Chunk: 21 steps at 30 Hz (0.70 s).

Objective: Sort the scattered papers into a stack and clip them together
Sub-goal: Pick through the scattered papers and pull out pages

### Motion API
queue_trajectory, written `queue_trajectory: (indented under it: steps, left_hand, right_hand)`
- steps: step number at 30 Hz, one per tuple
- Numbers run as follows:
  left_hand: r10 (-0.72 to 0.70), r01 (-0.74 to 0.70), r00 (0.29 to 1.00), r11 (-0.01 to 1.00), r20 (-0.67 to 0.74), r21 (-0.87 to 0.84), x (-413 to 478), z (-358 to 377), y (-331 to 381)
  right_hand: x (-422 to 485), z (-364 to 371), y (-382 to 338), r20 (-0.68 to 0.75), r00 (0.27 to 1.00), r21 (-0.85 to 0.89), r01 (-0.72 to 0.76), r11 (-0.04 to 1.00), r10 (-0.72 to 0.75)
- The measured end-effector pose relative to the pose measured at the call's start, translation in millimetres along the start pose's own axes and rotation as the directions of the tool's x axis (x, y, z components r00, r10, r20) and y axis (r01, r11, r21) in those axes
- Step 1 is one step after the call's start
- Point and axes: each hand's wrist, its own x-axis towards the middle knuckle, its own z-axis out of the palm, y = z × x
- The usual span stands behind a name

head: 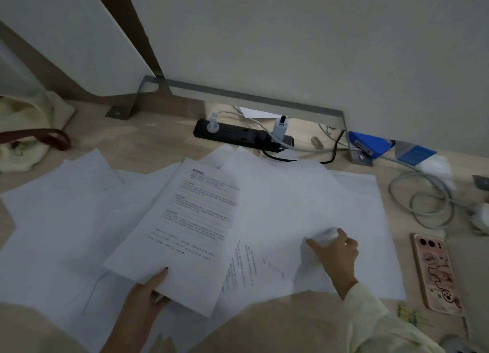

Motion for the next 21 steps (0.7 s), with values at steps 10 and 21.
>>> queue_trajectory:
  steps: [10,21]
  left_hand:
    - [0.151,-0.14,0.987,0.974,-0.051,0.181,-1,-21,2]
    - [0.07,-0.082,0.996,0.943,0.047,0.321,6,-25,11]
  right_hand:
    - [21,13,0,0.022,0.991,0.066,-0.133,0.989,0.132]
    - [11,31,-19,-0.038,0.975,0.081,-0.216,0.973,0.219]
